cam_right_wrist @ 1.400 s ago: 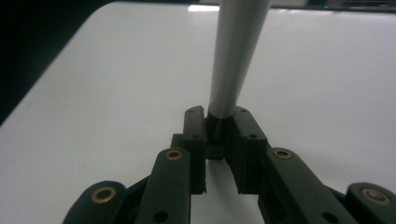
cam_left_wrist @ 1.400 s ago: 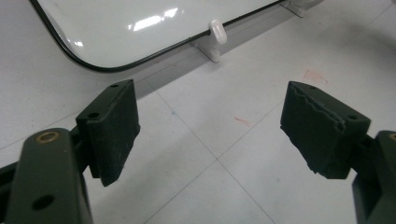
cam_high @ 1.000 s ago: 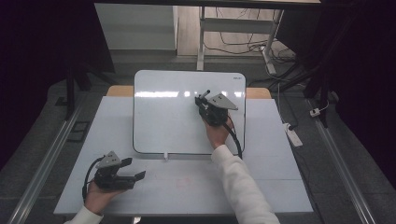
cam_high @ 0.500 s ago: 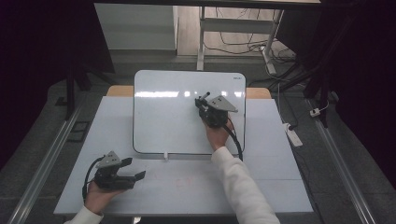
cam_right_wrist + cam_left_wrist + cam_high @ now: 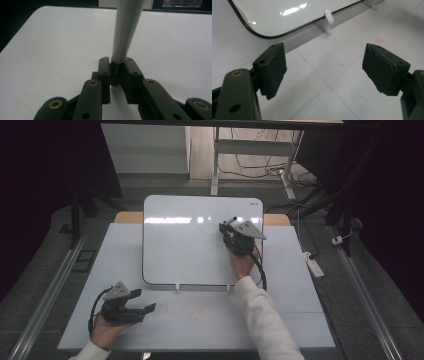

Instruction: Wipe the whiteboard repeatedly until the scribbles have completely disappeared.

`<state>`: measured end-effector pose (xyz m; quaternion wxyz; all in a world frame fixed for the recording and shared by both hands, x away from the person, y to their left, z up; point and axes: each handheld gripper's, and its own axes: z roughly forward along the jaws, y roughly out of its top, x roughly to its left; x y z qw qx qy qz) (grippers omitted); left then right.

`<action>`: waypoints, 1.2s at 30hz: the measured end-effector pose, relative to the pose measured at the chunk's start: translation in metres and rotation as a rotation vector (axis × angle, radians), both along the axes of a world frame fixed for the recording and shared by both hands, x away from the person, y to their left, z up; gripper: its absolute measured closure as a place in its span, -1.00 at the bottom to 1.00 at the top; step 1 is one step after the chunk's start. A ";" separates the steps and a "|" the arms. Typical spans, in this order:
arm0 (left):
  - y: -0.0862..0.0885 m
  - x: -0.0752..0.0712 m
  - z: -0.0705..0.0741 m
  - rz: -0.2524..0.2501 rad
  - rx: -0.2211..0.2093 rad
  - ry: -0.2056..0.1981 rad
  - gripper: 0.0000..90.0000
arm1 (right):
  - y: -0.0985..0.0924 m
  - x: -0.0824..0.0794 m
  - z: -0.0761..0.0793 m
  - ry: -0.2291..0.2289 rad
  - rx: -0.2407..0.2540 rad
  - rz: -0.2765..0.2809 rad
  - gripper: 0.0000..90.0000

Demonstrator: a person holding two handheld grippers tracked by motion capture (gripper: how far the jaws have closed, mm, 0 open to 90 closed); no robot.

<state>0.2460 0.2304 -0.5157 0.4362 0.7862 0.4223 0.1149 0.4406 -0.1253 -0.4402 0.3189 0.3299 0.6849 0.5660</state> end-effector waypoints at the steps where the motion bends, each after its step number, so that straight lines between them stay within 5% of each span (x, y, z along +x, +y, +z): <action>1: 0.000 0.000 0.000 0.001 0.000 0.000 -0.56 | 0.002 -0.001 -0.002 0.006 0.000 0.017 0.72; 7: 0.000 0.000 0.000 0.001 0.002 0.001 -0.56 | 0.025 -0.017 -0.017 0.027 -0.047 0.116 0.72; 15: 0.000 -0.001 0.001 0.000 -0.002 -0.004 -0.56 | 0.017 -0.014 -0.013 0.024 -0.026 0.072 0.72; 23: -0.001 -0.001 0.002 0.000 -0.001 -0.008 -0.56 | 0.043 -0.030 -0.029 0.065 -0.087 0.205 0.72; 29: 0.000 -0.001 0.003 0.005 -0.006 -0.019 -0.55 | 0.014 -0.039 -0.016 0.107 -0.050 0.200 0.72; 36: -0.002 -0.001 0.006 0.014 -0.013 -0.035 -0.54 | -0.028 -0.082 -0.012 0.150 -0.032 0.231 0.72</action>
